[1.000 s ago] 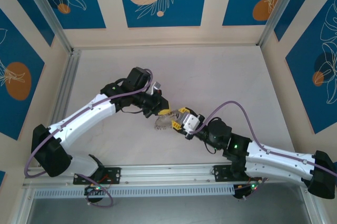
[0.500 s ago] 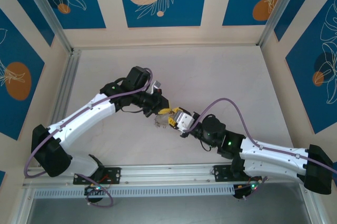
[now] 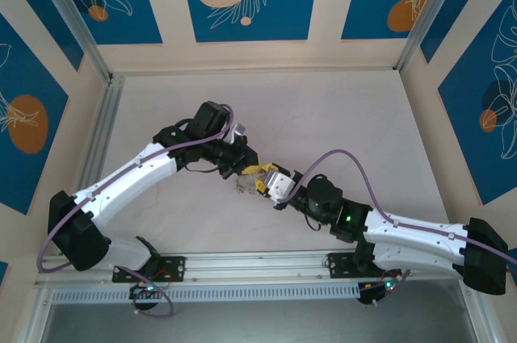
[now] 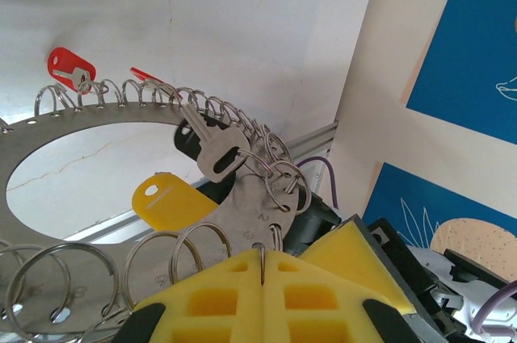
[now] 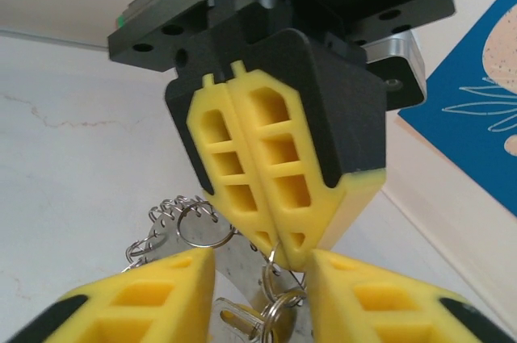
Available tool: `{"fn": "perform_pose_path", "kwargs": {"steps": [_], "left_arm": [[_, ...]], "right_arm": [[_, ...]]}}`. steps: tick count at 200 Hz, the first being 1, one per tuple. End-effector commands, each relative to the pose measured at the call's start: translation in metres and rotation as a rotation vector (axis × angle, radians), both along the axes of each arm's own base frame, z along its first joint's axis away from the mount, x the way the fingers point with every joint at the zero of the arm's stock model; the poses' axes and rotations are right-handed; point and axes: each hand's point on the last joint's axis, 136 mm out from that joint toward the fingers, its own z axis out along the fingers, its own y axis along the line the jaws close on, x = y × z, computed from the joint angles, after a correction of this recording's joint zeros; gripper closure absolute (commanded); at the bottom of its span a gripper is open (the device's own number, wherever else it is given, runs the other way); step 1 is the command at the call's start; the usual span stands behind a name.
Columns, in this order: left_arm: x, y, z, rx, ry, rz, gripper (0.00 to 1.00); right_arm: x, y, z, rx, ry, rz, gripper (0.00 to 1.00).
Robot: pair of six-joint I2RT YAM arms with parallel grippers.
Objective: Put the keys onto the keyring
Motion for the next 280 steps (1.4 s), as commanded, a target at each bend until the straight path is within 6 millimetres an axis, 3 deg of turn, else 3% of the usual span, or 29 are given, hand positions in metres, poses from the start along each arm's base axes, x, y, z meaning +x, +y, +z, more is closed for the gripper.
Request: {"fn": "perform_pose_path", "kwargs": {"steps": [1, 118, 219, 280], "left_arm": [[-0.001, -0.006, 0.026, -0.066, -0.024, -0.015, 1.0], [-0.002, -0.01, 0.031, -0.07, -0.03, -0.023, 1.0], [-0.003, -0.014, 0.037, -0.081, -0.033, -0.032, 1.0], [-0.001, -0.015, 0.038, -0.088, -0.043, -0.031, 1.0]], "right_arm": [[0.003, -0.005, 0.009, 0.022, -0.022, -0.027, 0.63], [0.01, -0.009, 0.009, 0.016, -0.055, -0.06, 0.76], [0.027, -0.009, 0.013, -0.011, -0.107, -0.131, 0.96], [0.016, -0.016, 0.026, 0.028, -0.105, -0.093, 1.0]]}}
